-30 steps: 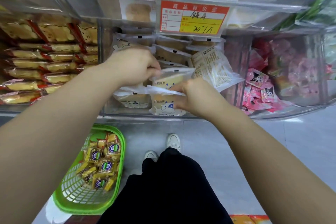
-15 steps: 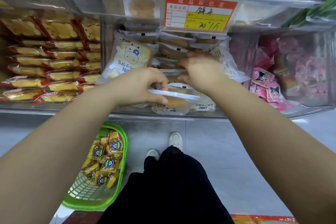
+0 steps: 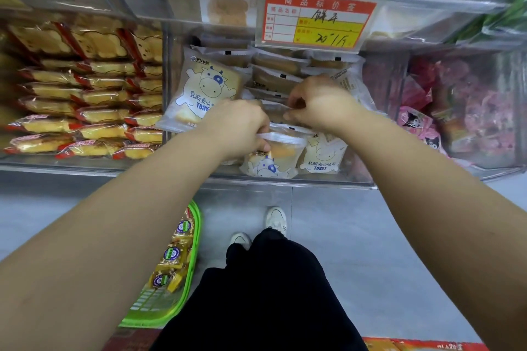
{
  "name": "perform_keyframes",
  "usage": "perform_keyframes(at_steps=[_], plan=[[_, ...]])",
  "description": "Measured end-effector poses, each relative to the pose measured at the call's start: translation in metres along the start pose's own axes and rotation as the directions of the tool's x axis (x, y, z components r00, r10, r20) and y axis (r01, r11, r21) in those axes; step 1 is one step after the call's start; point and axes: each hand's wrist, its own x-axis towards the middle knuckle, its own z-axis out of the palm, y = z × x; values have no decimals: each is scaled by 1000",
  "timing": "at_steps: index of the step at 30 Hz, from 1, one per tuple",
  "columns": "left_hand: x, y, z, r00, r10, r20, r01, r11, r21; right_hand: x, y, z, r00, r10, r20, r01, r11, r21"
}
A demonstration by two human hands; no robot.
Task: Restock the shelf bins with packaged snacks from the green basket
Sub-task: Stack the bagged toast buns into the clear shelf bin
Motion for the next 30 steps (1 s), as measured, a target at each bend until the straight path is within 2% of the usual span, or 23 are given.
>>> perform_keyframes(at_steps=[1,3,5,7,9,11,13,15,17,19,21,23,28,30], plan=[[0,-3,-3,999,-5,43,8,998,-57,-3,1,-5,1000,-15,-3,15,999,31],[-4,-10,-9,998,-1,71,13,984,-176,-15,3,-11,995,1,-96,17,981,193],[-14,-17,-14,1000,9,-4,-10,965,-264,-30,3,-10,971,56,-232,37,925,378],[-29,-22,-18,988,-50,-146,-6,932,-361,-45,1,-4,960,90,-265,51,875,482],[-45,-27,-21,926,-205,-319,34,882,-469,-59,-1,6,965,115,-235,42,819,573],[-60,-34,-21,811,-363,-459,83,847,-524,-69,-4,17,955,166,-246,28,774,633],[-72,-41,-16,735,-455,-503,178,845,-504,-74,-9,24,928,247,-279,17,718,696],[-80,-42,-7,753,-490,-439,274,840,-468,-76,-19,26,905,268,-330,45,712,701],[-82,-39,1,783,-494,-378,304,834,-461,-75,-32,25,894,204,-400,96,785,613],[-82,-37,4,770,-536,-345,334,801,-498,-71,-46,24,882,114,-457,151,852,502],[-82,-38,4,754,-594,-281,405,756,-514,-68,-58,24,898,62,-435,170,864,474],[-85,-42,4,758,-611,-229,447,741,-501,-62,-67,26,933,56,-355,146,843,518],[-102,-51,10,750,-606,-265,318,682,-659,-45,-72,34,988,118,-95,-32,774,633],[-110,-54,14,739,-597,-313,223,655,-722,-40,-71,37,986,148,-72,-68,764,642]])
